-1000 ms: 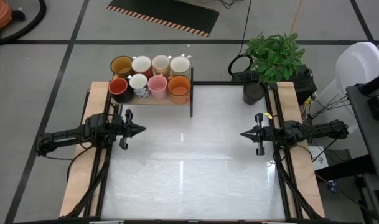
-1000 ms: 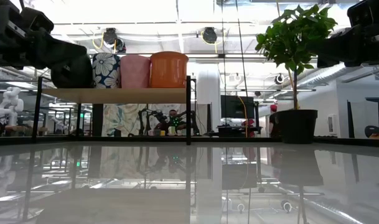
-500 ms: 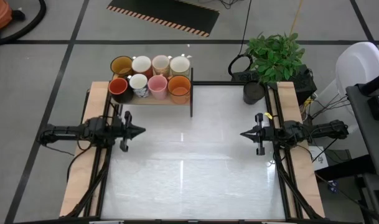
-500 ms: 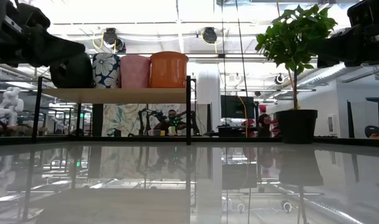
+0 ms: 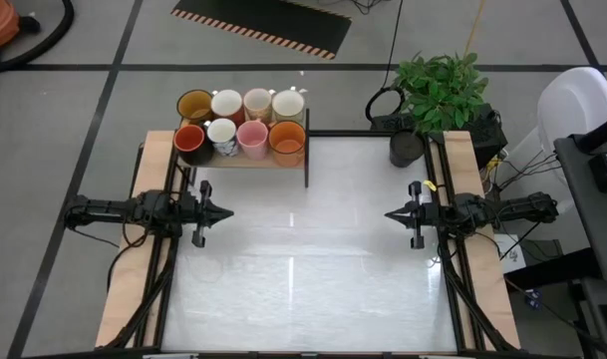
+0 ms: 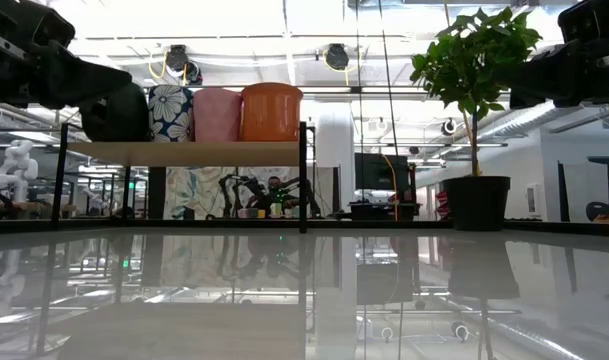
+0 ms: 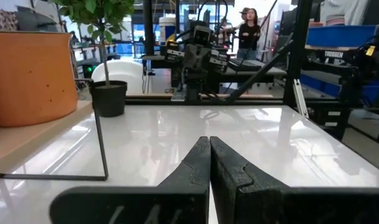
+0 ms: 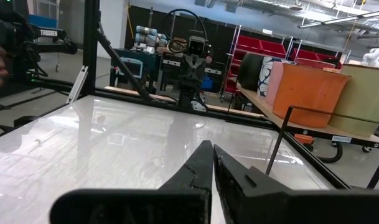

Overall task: Place coffee mugs
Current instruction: Return to Home Position

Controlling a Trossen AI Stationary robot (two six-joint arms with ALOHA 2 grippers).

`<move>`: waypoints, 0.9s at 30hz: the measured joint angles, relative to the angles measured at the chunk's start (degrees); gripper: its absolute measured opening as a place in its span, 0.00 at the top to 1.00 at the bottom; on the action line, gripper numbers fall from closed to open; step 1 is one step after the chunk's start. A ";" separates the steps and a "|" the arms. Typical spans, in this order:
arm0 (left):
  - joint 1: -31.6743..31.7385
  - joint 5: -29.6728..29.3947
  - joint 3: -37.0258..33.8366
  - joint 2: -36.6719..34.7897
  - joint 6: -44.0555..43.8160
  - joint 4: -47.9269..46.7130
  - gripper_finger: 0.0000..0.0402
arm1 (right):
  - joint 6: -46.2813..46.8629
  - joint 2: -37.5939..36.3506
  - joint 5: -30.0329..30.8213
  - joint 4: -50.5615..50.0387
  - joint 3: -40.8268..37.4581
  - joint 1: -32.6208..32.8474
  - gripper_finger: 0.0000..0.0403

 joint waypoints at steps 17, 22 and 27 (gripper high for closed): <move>0.00 0.00 0.00 0.00 -0.36 -0.03 1.00 | 0.00 0.00 0.00 0.02 0.00 0.00 1.00; 0.00 -0.02 0.00 0.00 -0.47 -0.03 1.00 | 0.00 0.00 -0.01 0.02 0.00 -0.02 1.00; 0.00 -0.02 0.00 0.00 -0.47 -0.03 1.00 | 0.00 0.00 -0.02 0.02 0.00 -0.01 1.00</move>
